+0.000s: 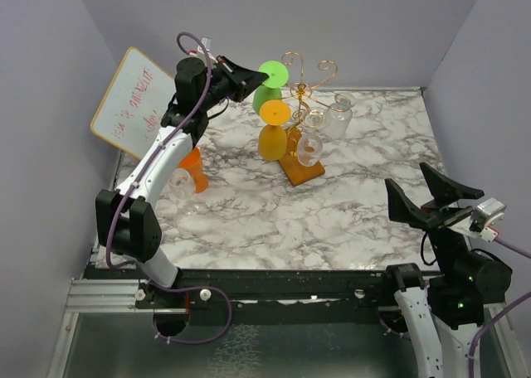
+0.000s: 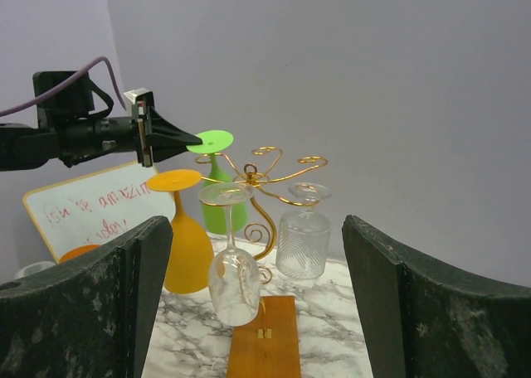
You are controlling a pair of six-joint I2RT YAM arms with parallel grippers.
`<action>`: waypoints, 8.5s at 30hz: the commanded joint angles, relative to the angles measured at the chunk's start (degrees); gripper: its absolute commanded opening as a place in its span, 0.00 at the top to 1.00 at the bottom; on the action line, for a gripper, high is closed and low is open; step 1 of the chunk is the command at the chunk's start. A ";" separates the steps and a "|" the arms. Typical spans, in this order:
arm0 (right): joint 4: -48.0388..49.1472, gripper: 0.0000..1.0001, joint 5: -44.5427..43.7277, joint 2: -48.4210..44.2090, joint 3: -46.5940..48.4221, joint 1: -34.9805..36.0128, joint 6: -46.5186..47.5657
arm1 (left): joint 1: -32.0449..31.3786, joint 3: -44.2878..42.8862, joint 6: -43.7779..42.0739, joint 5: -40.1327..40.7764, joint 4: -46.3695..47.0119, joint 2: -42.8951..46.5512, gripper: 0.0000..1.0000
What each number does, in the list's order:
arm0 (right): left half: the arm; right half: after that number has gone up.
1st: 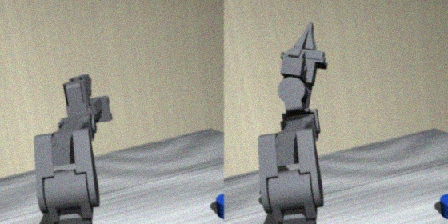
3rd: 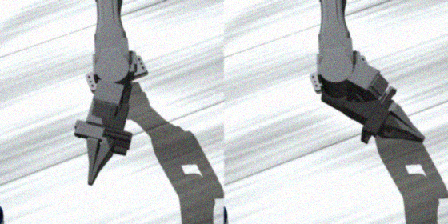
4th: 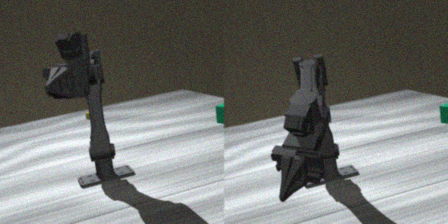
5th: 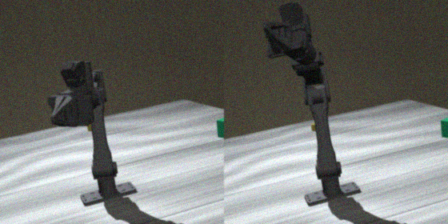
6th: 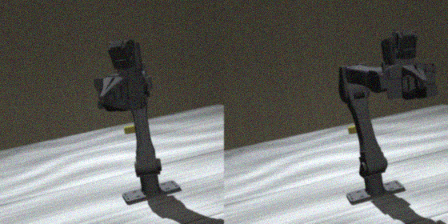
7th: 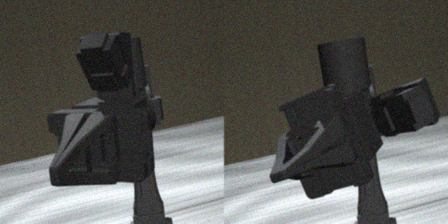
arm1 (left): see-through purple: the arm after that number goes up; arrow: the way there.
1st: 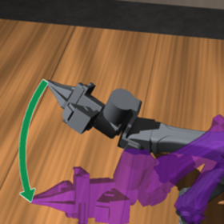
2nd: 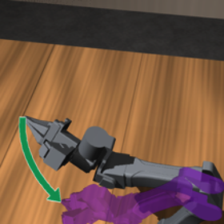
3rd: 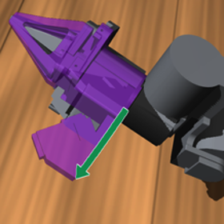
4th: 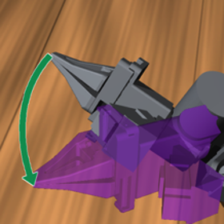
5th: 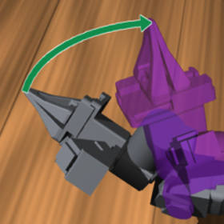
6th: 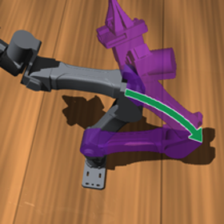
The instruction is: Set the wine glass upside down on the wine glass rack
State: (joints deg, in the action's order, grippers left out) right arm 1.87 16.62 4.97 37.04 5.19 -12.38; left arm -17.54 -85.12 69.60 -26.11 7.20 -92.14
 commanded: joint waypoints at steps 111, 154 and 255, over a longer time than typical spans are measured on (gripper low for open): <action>-12.62 0.20 -4.30 11.77 -6.71 0.15 -25.33 | -1.33 15.33 -44.17 38.69 -43.30 10.48 1.00; -22.92 0.10 0.34 13.40 -0.15 0.13 -34.38 | -36.63 36.40 -40.81 14.03 8.07 31.48 1.00; 19.03 0.91 -6.76 20.52 -4.66 0.11 -81.76 | -58.09 26.83 -67.40 33.46 49.91 10.25 1.00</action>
State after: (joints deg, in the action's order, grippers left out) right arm 16.60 9.10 25.82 33.45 5.19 -94.02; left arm -75.13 -59.96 0.91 10.26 56.69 -82.15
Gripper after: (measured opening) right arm 0.181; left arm 0.013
